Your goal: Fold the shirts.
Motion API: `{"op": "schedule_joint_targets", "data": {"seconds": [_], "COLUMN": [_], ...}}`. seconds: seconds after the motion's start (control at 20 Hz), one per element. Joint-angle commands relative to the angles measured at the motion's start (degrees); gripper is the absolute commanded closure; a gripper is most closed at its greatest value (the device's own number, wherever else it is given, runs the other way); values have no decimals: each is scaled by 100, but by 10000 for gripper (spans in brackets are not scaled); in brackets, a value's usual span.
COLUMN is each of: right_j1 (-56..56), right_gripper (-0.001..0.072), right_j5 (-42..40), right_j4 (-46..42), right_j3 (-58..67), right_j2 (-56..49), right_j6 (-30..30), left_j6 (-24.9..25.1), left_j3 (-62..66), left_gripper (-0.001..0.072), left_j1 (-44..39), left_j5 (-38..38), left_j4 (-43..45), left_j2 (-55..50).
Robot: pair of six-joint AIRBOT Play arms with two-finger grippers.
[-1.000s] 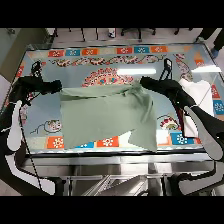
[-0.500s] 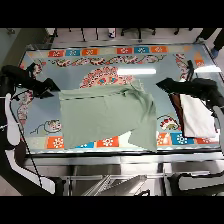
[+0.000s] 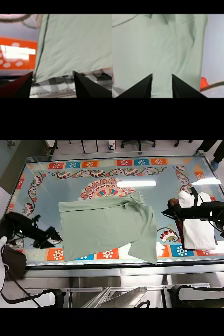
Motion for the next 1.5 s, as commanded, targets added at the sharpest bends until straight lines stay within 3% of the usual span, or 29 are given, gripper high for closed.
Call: {"op": "schedule_joint_targets", "data": {"seconds": [0.0, 0.2, 0.4, 0.45, 0.55, 0.65, 0.8, 0.85, 0.9, 1.05, 1.45], "right_j1": [-28, -26, -28, -28, -28, -33, -28, -28, -13, 221, 1473], "right_gripper": [410, 410, 411, 410, 410, 410, 400, 312, 289, 289, 315], "right_j5": [-111, -111, -114, -109, -107, -103, -42, -20, 50, 439, 848], "right_j4": [-42, -42, -42, -42, -61, -315, -973, -1014, -1001, -1010, -962], "right_j3": [-66, -66, -66, -66, -66, -68, -181, -278, -413, -846, -997], "right_j2": [11, 11, 11, 11, 11, 11, 11, 11, 11, 9, -568], "right_j6": [-68, -83, -114, -114, -133, -101, 238, 240, 238, 236, 525], "left_j6": [260, 595, 592, 599, 892, 1276, 1276, 1248, 1174, 1165, 1239], "left_j3": [-1274, -1762, -1790, -1790, -1790, -1740, -1246, -1069, -885, -575, -498], "left_gripper": [156, 156, 157, 204, 695, 693, 694, 694, 694, 694, 693], "left_j1": [129, 74, -205, -238, -306, -275, -96, 52, 212, 562, 575], "left_j5": [-584, -1296, -1613, -1690, -1836, -1910, -1834, -1790, -1738, -1565, -1635], "left_j4": [-195, -892, -918, -973, -1335, -1880, -1676, -1602, -1513, -1504, -1427], "left_j2": [461, 461, 448, 431, 330, 203, 227, 284, 339, 409, 409]}}
